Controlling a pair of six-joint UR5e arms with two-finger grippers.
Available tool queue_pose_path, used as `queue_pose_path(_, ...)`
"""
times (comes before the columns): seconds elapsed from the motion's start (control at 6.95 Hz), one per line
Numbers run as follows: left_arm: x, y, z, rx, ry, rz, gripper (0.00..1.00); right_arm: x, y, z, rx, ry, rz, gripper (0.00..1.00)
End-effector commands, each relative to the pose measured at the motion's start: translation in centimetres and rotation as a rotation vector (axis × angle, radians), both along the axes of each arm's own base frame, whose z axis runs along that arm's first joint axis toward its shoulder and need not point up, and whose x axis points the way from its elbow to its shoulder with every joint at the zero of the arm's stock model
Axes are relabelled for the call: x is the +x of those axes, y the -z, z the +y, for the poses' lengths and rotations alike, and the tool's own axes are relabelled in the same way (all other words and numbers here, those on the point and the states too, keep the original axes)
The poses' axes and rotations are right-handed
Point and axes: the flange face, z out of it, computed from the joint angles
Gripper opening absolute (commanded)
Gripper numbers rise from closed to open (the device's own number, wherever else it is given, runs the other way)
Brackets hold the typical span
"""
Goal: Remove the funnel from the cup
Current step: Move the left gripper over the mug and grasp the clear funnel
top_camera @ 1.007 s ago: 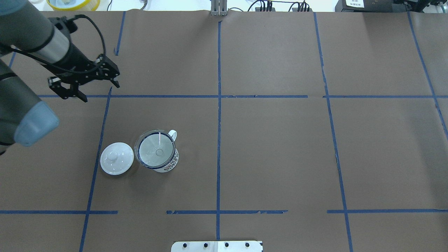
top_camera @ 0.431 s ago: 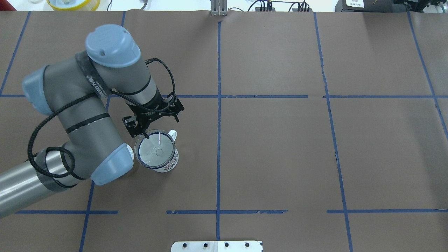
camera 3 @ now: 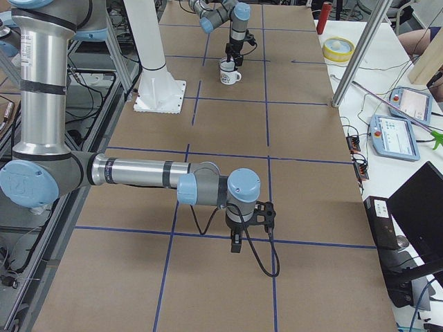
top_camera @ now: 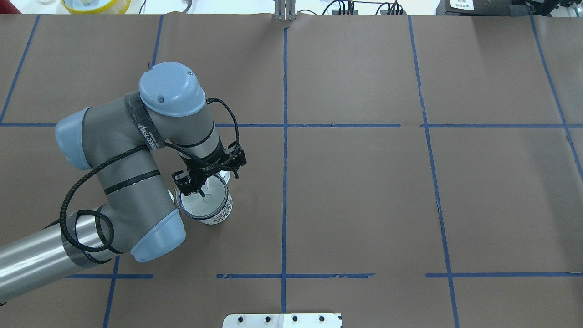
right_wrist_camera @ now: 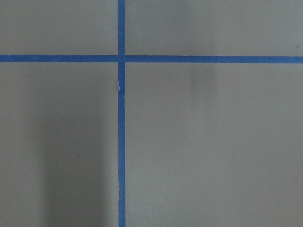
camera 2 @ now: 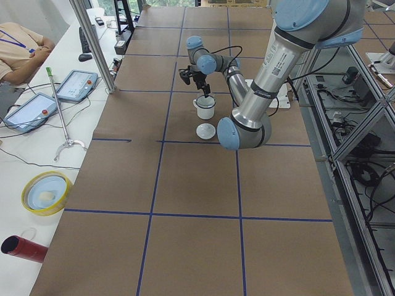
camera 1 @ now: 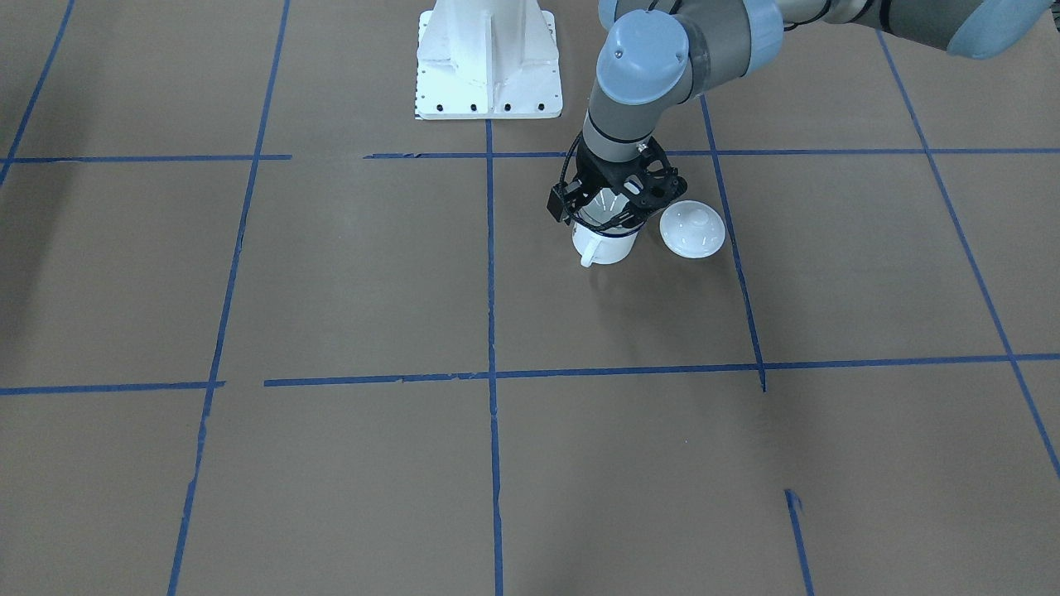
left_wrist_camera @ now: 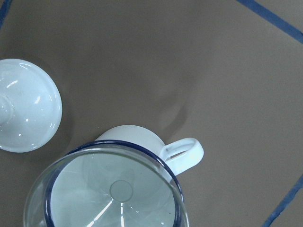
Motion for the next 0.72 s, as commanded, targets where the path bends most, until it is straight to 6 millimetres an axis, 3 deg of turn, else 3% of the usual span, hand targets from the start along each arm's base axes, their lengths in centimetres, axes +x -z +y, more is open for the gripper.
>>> queue_pose_path(0.0,0.2,-0.2,0.1,0.000,0.001,-0.006,0.48,0.0,0.0,0.0,0.000,0.000,0.000,1.00)
queue_pose_path(0.14,0.2,0.1,0.2,0.003,0.001,-0.001,0.18,0.0,0.0,0.0,0.000,0.000,0.000,1.00)
queue_pose_path(0.29,0.2,0.3,0.1,0.005,0.001,0.002,0.00,0.0,0.0,0.0,0.000,0.000,0.000,1.00)
queue_pose_path(0.58,0.0,0.8,0.2,0.009,0.002,0.009,0.00,0.0,0.0,0.0,0.000,0.000,0.000,1.00)
